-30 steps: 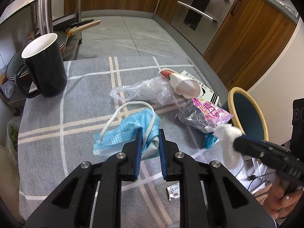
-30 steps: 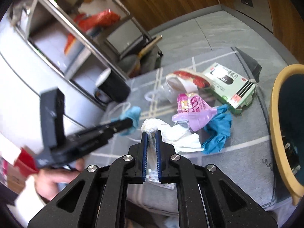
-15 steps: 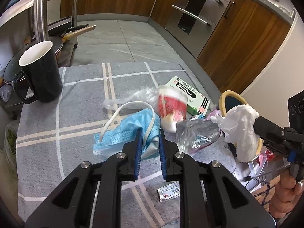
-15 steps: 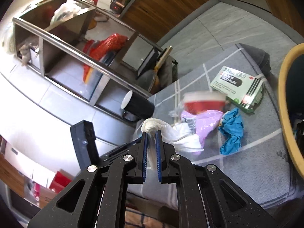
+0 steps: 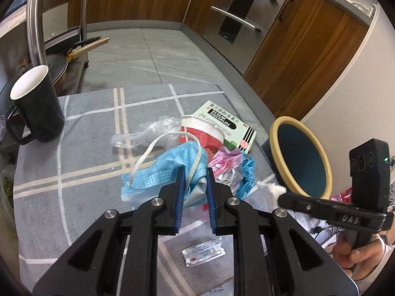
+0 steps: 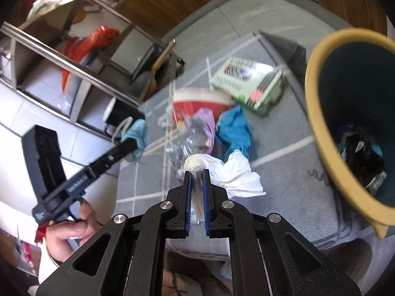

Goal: Collect trash
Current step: 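Carry the mask and tissue in both grippers over the teal bin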

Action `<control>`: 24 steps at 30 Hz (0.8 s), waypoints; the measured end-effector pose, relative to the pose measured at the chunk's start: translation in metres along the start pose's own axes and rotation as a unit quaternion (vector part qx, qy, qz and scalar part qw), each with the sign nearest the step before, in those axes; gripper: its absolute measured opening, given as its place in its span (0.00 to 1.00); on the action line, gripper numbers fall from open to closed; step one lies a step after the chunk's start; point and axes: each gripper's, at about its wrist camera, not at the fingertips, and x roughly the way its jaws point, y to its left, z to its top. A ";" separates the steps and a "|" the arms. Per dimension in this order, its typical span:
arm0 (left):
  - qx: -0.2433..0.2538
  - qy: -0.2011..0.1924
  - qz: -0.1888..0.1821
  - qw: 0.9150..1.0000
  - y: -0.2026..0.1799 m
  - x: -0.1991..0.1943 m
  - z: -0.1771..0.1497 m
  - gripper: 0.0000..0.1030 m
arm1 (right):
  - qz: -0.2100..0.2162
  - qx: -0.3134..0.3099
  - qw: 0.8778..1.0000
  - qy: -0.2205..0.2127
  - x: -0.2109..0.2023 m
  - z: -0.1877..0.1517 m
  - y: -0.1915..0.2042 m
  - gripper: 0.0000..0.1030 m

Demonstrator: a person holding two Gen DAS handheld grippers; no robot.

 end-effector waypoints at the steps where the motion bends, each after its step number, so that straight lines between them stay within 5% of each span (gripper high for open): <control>1: 0.002 -0.001 -0.002 1.000 -0.001 -0.001 0.000 0.15 | 0.000 -0.004 1.000 -0.010 -0.007 0.002 0.002 0.10; 14: 0.042 -0.036 -0.066 0.996 -0.066 -0.012 0.019 0.16 | -0.044 -0.020 0.994 -0.095 -0.073 0.011 -0.018 0.10; 24: 0.091 -0.014 -0.126 0.988 -0.144 0.017 0.022 0.16 | -0.083 0.023 0.986 -0.145 -0.117 0.008 -0.071 0.10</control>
